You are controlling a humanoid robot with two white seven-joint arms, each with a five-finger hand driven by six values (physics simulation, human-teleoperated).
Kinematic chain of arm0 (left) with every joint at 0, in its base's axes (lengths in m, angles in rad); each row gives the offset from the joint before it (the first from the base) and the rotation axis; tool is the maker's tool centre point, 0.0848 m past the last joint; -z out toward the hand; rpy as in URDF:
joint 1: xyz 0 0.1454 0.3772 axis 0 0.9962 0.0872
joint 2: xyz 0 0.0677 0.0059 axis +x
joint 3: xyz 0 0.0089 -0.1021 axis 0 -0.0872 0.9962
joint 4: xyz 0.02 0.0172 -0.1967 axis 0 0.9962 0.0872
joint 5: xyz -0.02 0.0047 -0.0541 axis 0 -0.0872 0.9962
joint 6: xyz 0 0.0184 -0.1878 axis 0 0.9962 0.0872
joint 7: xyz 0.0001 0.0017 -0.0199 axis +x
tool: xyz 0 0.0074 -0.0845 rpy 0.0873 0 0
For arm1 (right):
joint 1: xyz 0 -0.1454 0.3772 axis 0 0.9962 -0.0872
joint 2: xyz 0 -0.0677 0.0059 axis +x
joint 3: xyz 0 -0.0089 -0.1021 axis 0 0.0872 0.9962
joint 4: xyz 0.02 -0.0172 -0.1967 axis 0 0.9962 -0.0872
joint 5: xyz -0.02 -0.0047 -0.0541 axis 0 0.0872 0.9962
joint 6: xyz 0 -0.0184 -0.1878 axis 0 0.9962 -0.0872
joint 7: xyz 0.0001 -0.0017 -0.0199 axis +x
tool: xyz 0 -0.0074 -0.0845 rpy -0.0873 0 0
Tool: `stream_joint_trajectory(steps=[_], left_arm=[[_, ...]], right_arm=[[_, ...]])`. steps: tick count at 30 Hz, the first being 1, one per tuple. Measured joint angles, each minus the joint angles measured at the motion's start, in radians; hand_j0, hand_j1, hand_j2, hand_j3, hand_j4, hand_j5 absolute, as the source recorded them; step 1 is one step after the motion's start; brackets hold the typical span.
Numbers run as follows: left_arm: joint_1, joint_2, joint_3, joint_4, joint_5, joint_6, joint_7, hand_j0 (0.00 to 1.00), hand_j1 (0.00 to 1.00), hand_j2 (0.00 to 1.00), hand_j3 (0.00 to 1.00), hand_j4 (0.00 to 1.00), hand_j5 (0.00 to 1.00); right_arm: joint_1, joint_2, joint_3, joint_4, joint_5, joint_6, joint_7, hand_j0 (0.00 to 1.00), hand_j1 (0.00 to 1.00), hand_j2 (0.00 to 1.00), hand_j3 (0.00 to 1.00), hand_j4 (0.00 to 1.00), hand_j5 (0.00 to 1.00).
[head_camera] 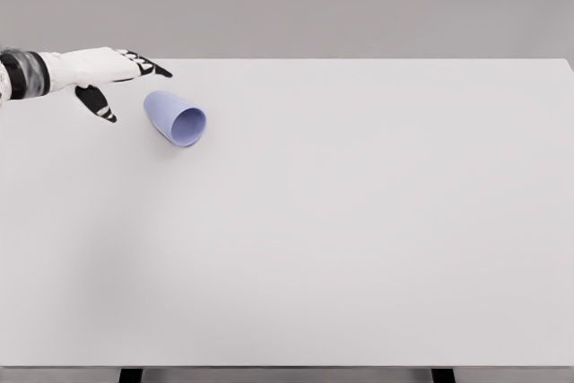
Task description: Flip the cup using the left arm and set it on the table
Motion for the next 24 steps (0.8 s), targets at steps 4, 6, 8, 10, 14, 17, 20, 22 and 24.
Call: stream_joint_trajectory(steps=[4, 6, 8, 10, 14, 17, 20, 22, 24], left_arm=[[0.002, -0.028, -0.007, 0.017, -0.012, 0.000, 0.015, 1.00, 1.00, 1.00, 1.00, 1.00, 1.00], [0.002, -0.043, -0.008, 0.020, -0.035, 0.000, 0.017, 1.00, 1.00, 1.00, 1.00, 1.00, 1.00], [0.005, -0.057, -0.010, 0.022, -0.060, 0.000, 0.019, 1.00, 1.00, 1.00, 1.00, 1.00, 1.00], [0.005, -0.065, -0.010, 0.023, -0.074, 0.000, 0.019, 1.00, 1.00, 1.00, 1.00, 1.00, 1.00], [0.006, -0.088, -0.010, 0.029, -0.094, 0.000, 0.019, 1.00, 1.00, 1.00, 1.00, 1.00, 1.00], [0.006, -0.107, -0.010, 0.040, -0.103, 0.000, 0.020, 1.00, 1.00, 1.00, 1.00, 1.00, 1.00], [0.011, -0.120, -0.010, 0.050, -0.110, 0.000, 0.020, 1.00, 1.00, 1.00, 1.00, 1.00, 1.00], [0.011, -0.130, -0.010, 0.060, -0.119, 0.000, 0.021, 1.00, 1.00, 1.00, 1.00, 1.00, 1.00], [0.012, -0.140, -0.010, 0.073, -0.126, 0.000, 0.021, 1.00, 1.00, 1.00, 1.00, 1.00, 1.00]], right_arm=[[0.000, 0.000, 0.000, 0.000, 0.000, 0.000, 0.000, 1.00, 1.00, 1.00, 1.00, 1.00, 1.00], [0.000, 0.000, 0.000, 0.000, 0.000, 0.000, 0.000, 1.00, 1.00, 1.00, 1.00, 1.00, 1.00], [0.000, 0.000, 0.000, 0.000, 0.000, 0.000, 0.000, 1.00, 1.00, 1.00, 1.00, 1.00, 1.00], [0.000, 0.000, 0.000, 0.000, 0.000, 0.000, 0.000, 1.00, 1.00, 1.00, 1.00, 1.00, 1.00], [0.000, 0.000, 0.000, 0.000, 0.000, 0.000, 0.000, 1.00, 1.00, 1.00, 1.00, 1.00, 1.00], [0.000, 0.000, 0.000, 0.000, 0.000, 0.000, 0.000, 1.00, 1.00, 1.00, 1.00, 1.00, 1.00], [0.000, 0.000, 0.000, 0.000, 0.000, 0.000, 0.000, 1.00, 1.00, 1.00, 1.00, 1.00, 1.00], [0.000, 0.000, 0.000, 0.000, 0.000, 0.000, 0.000, 1.00, 1.00, 1.00, 1.00, 1.00, 1.00], [0.000, 0.000, 0.000, 0.000, 0.000, 0.000, 0.000, 1.00, 1.00, 1.00, 1.00, 1.00, 1.00]])
